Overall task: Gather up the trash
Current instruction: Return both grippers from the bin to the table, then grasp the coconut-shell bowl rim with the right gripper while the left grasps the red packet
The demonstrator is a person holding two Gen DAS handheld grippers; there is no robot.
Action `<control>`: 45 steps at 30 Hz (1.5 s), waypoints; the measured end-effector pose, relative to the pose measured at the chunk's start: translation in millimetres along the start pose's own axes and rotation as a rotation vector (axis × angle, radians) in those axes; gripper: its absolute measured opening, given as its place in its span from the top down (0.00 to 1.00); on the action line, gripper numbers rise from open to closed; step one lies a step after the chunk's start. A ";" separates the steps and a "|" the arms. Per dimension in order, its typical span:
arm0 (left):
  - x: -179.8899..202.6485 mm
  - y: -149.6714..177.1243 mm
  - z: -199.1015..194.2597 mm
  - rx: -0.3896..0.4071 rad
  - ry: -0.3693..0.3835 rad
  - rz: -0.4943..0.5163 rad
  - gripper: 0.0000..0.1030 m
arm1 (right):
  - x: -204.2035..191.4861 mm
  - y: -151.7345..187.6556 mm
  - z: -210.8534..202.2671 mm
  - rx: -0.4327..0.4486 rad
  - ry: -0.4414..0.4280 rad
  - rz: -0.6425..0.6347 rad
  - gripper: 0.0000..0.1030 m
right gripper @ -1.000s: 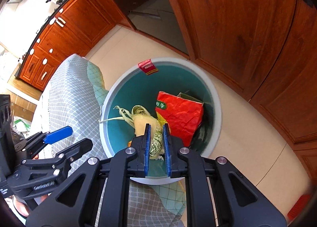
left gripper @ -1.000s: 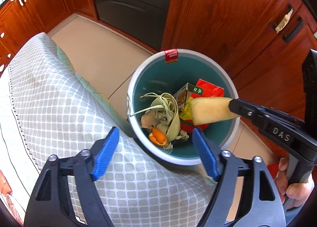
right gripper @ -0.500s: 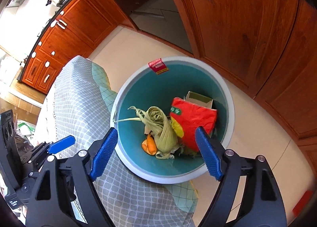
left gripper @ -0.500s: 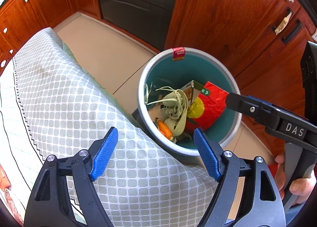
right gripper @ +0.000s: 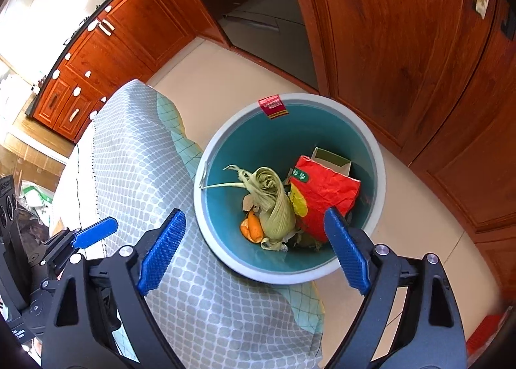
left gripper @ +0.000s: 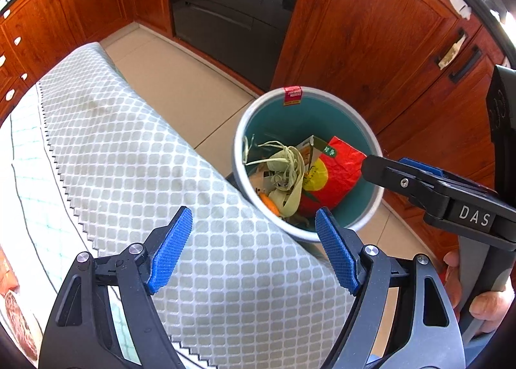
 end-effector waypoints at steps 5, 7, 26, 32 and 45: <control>-15.3 10.5 -18.7 0.029 -0.004 -0.031 0.23 | -19.9 7.4 -8.6 0.004 0.009 -0.034 0.19; -24.8 16.4 -26.0 0.039 -0.007 -0.050 0.23 | -30.8 11.2 -10.8 0.002 0.008 -0.053 0.19; -205.9 130.1 -114.0 0.105 -0.152 -0.291 0.23 | -220.8 73.8 21.0 -0.120 -0.093 -0.357 0.19; -260.4 162.8 -134.1 0.119 -0.197 -0.341 0.23 | -286.3 107.3 39.6 -0.183 -0.121 -0.463 0.19; -323.7 211.0 -140.6 0.109 -0.204 -0.420 0.23 | -363.7 160.1 88.1 -0.346 -0.175 -0.545 0.19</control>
Point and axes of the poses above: each gripper's, at about its wrist camera, not at the fingertips, and z roughly the way its jaws point, x to its right, y to its underside, the point moved 7 cm from there along z, roughly the way its jaws point, and after that the axes turned 3 degrees about -y, right-handed, at the moved point
